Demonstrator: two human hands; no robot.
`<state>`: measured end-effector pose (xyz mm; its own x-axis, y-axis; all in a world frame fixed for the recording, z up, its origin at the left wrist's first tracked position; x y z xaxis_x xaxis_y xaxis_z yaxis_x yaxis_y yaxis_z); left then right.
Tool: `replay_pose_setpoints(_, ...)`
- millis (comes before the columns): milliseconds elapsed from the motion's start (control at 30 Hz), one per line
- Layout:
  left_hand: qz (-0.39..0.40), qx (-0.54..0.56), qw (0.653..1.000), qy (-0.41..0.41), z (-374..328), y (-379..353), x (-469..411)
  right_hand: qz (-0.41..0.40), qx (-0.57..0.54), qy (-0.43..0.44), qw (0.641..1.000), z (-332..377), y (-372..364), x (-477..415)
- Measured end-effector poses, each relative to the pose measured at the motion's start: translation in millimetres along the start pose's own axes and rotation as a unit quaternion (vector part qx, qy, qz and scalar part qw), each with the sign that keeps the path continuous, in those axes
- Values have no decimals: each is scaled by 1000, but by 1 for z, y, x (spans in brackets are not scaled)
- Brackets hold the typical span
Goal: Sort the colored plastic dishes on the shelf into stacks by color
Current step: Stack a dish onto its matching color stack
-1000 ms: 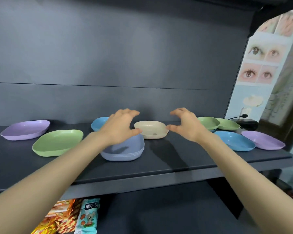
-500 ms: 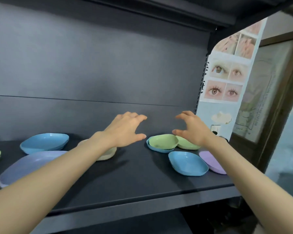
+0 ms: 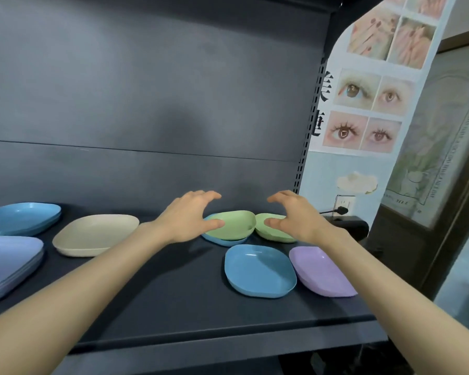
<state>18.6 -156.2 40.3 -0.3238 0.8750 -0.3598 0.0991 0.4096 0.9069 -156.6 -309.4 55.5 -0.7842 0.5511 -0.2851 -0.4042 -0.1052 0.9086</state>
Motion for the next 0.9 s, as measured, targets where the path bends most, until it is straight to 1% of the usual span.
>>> replay_pose_setpoints(167,40,45,998,33,16,-25,-17,41,-29,-7,999,-18,-22,-24)
replay_pose_setpoints(233,57,73,995,43,23,-34,-23,58,-55,-12,997,-24,-29,-34)
replay_pose_setpoints(367,88,95,990,61,35,-45,-39,93,-93,-21,991,-34,-38,-55)
replay_pose_setpoints(467,126,95,985,63,46,-51,-54,123,-114,-29,985,-40,-42,-65)
replay_pose_setpoints(567,165,69,983,51,52,-60,-61,147,-137,-40,979,-48,-49,-71)
replay_pose_setpoints(733,173,34,984,41,55,-68,-65,160,-132,-43,977,-56,-57,-76)
replay_pose_setpoints(900,165,41,984,43,55,-72,-66,132,-115,-29,984,-55,-62,-78)
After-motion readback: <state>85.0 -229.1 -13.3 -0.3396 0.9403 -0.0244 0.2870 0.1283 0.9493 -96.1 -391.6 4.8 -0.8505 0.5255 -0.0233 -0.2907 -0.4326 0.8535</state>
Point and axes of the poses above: each hand's wrist, its own x-axis away from the middle knuckle, its own y-axis out of the back of the hand, z = x × y, the point moved 1 cm from there along -x, towards the middle knuckle, and after that the axes turned 5 degrees about -x, right-handed, at the moved point
